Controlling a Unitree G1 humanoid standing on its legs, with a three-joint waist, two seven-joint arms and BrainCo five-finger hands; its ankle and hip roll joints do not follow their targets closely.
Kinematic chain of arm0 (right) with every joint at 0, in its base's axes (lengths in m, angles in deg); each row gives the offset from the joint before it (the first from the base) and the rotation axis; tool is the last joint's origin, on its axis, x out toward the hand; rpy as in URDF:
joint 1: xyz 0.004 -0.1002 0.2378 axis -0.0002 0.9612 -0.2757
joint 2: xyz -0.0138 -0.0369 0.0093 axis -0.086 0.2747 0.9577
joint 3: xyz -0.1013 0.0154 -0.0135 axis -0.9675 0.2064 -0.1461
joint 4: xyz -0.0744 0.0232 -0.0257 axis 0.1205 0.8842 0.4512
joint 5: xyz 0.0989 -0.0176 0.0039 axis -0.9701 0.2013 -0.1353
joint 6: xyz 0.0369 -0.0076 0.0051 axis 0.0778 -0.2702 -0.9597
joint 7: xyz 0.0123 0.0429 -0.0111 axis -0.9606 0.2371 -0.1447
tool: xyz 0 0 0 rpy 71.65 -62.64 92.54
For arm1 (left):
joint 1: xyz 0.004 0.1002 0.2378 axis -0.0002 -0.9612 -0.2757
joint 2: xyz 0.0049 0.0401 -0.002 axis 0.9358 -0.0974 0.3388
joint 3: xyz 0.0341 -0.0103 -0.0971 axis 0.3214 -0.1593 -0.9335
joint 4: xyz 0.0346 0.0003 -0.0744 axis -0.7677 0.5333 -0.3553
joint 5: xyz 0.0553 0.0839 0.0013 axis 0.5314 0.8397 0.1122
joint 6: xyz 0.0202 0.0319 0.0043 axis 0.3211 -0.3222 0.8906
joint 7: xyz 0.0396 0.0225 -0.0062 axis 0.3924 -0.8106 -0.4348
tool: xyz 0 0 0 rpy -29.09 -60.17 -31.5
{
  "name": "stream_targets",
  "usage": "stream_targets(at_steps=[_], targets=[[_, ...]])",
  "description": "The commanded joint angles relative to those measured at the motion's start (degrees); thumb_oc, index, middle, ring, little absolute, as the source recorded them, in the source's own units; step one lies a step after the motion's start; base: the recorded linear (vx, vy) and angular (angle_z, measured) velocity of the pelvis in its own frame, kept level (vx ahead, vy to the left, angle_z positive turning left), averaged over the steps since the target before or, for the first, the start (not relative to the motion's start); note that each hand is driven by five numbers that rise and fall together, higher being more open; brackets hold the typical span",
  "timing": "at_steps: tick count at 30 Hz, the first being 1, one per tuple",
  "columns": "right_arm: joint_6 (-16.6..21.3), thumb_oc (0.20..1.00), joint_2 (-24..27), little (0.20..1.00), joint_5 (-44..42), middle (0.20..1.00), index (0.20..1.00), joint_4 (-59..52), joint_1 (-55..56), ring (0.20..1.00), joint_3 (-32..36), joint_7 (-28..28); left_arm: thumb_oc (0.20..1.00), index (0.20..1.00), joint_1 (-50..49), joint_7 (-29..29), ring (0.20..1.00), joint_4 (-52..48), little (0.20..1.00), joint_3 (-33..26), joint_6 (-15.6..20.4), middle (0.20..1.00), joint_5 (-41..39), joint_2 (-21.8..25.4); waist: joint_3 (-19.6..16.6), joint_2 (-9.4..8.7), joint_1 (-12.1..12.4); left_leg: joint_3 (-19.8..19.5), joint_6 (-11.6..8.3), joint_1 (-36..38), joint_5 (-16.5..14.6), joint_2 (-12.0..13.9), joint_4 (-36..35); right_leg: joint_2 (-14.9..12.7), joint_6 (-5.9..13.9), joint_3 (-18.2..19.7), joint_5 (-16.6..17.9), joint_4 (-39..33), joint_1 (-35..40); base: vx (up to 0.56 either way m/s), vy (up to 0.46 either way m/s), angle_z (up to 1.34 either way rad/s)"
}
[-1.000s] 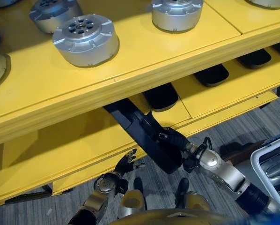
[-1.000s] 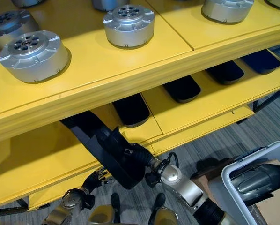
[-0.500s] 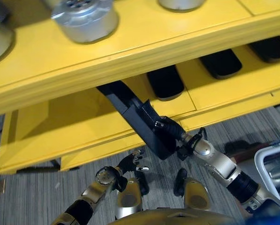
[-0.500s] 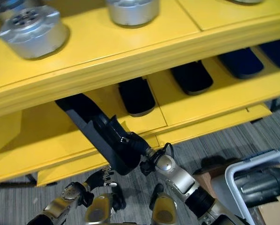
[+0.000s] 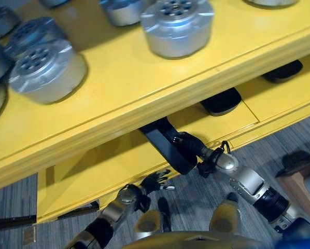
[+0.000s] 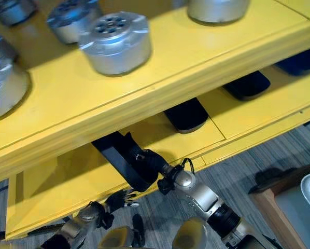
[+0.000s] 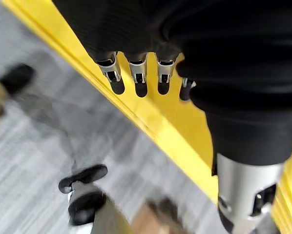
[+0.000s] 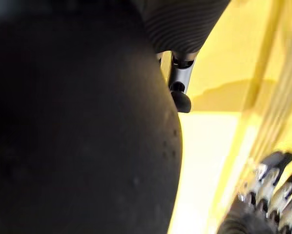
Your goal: Move parts from the plastic box to the shelf.
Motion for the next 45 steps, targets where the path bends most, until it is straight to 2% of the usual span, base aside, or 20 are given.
stream_targets(at_steps=[1,3,6,11,13,17,22,25,28,30,31,32,35,38,39,45], targets=[[2.65,0.200,-0.52,0.200,-1.10,0.200,0.200,-7.16,-1.10,0.200,0.75,-0.31,1.000,1.000,-1.14,-1.24,1.000,-2.76,1.000,-1.36,1.79,1.000,-1.41,0.88,-0.32,-1.32,-0.53,0.97,-0.48,0.45,-1.53,4.48,3.37,5.03,-3.88,-2.12,0.40,-1.39,0.66,-0.14,0.007,0.17],[0.89,0.200,-0.36,0.200,-2.10,0.200,0.200,-7.63,-2.41,0.200,1.05,-0.25,1.000,1.000,-2.53,-2.05,1.000,-4.14,1.000,-2.44,2.15,1.000,-1.40,2.12,1.33,-1.86,0.95,0.57,-0.47,-0.57,-1.22,4.93,3.29,4.41,-3.33,-2.93,0.95,-1.96,0.76,-0.17,0.018,0.20],[0.19,0.200,-0.46,0.200,-2.49,0.200,0.200,-7.23,-2.55,0.200,0.93,-0.19,1.000,1.000,-4.02,-2.39,1.000,-4.58,1.000,-3.37,3.02,1.000,-1.47,2.47,2.23,-2.03,2.06,0.72,-0.44,-1.04,-0.64,5.54,3.06,3.69,-2.98,-3.73,1.08,-1.76,0.90,-0.11,0.014,0.14],[-1.30,0.200,0.52,0.200,-3.50,0.200,0.200,-7.89,-0.97,0.200,1.57,2.22,1.000,1.000,-3.75,-0.51,1.000,-5.95,1.000,-3.60,4.28,1.000,-0.55,3.63,3.35,-1.98,1.39,8.78,-1.94,-0.98,0.11,9.06,4.03,1.85,-2.90,-8.47,-0.97,0.44,1.94,-0.10,0.026,0.36],[-1.58,0.200,0.22,0.200,-4.99,0.200,0.200,-5.44,-1.85,0.200,1.75,4.18,1.000,1.000,-2.22,-0.14,1.000,-6.57,1.000,-3.29,3.77,1.000,-0.42,4.05,4.28,-1.86,1.82,9.17,-1.61,-2.45,0.00,8.65,5.06,0.59,-2.57,-9.04,-0.90,2.26,0.43,-0.19,0.067,0.52],[-0.78,0.200,-1.18,0.200,-5.07,0.200,0.200,-2.41,-3.60,0.200,2.02,4.36,1.000,1.000,-0.76,0.08,1.000,-6.30,1.000,-2.99,3.08,1.000,-1.01,3.79,5.45,-1.94,2.18,9.20,-0.79,-3.22,-0.62,7.94,6.23,0.23,-1.96,-8.68,-0.11,2.44,0.01,-0.11,0.034,0.32],[-1.96,0.200,-3.32,0.200,-5.82,0.200,0.200,-0.96,-6.67,0.200,2.31,6.39,1.000,1.000,0.94,-0.72,1.000,-7.86,1.000,-0.90,1.85,1.000,0.31,4.51,7.12,-1.94,2.79,9.62,-0.48,-4.17,-0.94,8.28,7.73,-0.48,-1.08,-9.06,0.96,2.20,-0.10,-0.07,-0.001,0.06],[-1.98,0.200,-3.90,0.200,-6.64,0.200,0.200,0.17,-9.50,0.200,2.34,7.59,1.000,1.000,2.61,-3.35,1.000,-9.08,1.000,-0.12,4.84,1.000,0.66,5.44,8.29,-2.08,3.38,9.21,-0.59,-6.40,-1.78,9.07,11.02,-1.09,-1.04,-9.00,0.96,3.19,-1.16,-0.09,-0.042,-0.01],[-2.99,0.200,-5.18,0.200,-6.94,0.200,0.200,2.12,-11.92,0.200,2.82,9.17,1.000,1.000,3.02,-4.12,1.000,-11.36,1.000,-1.06,4.14,1.000,-1.84,5.63,8.95,-2.39,4.28,7.82,0.06,-7.89,-4.25,9.09,15.75,-1.74,-1.21,-8.44,0.74,4.52,-1.94,-0.07,-0.046,-0.04],[-3.71,0.200,-6.30,0.200,-6.92,0.200,0.200,4.17,-13.47,0.200,2.81,9.14,1.000,1.000,2.22,-4.82,1.000,-12.26,1.000,-1.81,2.69,1.000,-2.96,5.33,9.08,-2.85,5.27,3.86,-0.05,-9.04,-6.26,8.69,19.99,-1.64,-1.32,-7.01,0.97,4.76,-1.91,0.00,-0.023,-0.10],[-4.26,0.200,-6.94,0.200,-7.46,0.200,0.200,5.55,-15.03,0.200,2.35,9.60,1.000,1.000,1.63,-5.25,1.000,-12.52,1.000,-2.31,1.91,1.000,-3.72,4.79,9.03,-3.25,6.09,0.61,0.37,-10.91,-6.43,8.01,22.17,-1.08,-2.04,-5.52,2.15,3.95,-2.30,-0.05,-0.013,-0.21],[-4.59,0.200,-7.09,0.200,-8.04,0.200,0.200,6.17,-16.26,0.200,2.10,9.78,1.000,1.000,1.48,-5.26,1.000,-12.83,1.000,-2.57,1.58,1.000,-3.98,4.60,9.01,-3.24,6.53,-0.25,0.66,-11.21,-6.57,7.57,21.95,-0.72,-2.07,-4.81,2.34,3.49,-2.29,-0.09,0.006,-0.22],[-5.48,0.200,-7.66,0.200,-8.08,0.200,0.200,6.85,-17.77,0.200,2.77,10.51,1.000,1.000,2.38,-5.09,1.000,-13.48,1.000,-2.36,-0.42,1.000,-2.57,4.60,9.08,-2.94,6.73,0.99,0.51,-10.02,-4.91,7.98,18.27,-0.74,-1.35,-5.13,2.17,4.10,-3.01,-0.06,0.053,-0.38],[-4.96,0.200,-8.96,0.200,-9.69,0.200,0.200,9.41,-18.81,0.200,3.35,12.13,1.000,1.000,3.62,-6.32,1.000,-12.38,1.000,-0.77,-0.68,1.000,-2.33,4.30,9.79,-2.95,6.77,0.65,0.51,-10.42,-4.71,8.78,18.85,-1.40,-1.17,-5.05,1.82,6.19,-4.04,-0.02,0.010,0.03],[-4.96,0.200,-9.14,0.200,-9.58,0.200,0.200,9.54,-18.74,0.200,3.53,12.36,1.000,1.000,3.70,-6.25,1.000,-12.32,1.000,-0.64,-0.78,1.000,-2.26,4.38,9.95,-2.91,6.70,0.54,0.03,-9.85,-5.70,9.04,19.26,-1.62,-0.59,-5.05,0.86,6.89,-3.55,0.04,-0.014,0.02],[-4.60,0.200,-10.40,0.200,-10.68,0.200,0.200,11.89,-19.25,0.200,5.30,14.73,1.000,1.000,6.15,-2.71,1.000,-11.04,1.000,1.64,-1.30,1.000,4.01,4.44,10.27,-3.01,6.04,3.01,-0.99,-9.87,-4.44,11.71,18.84,-2.74,-0.46,-6.26,0.45,7.99,-3.72,-0.02,-0.013,0.08]])
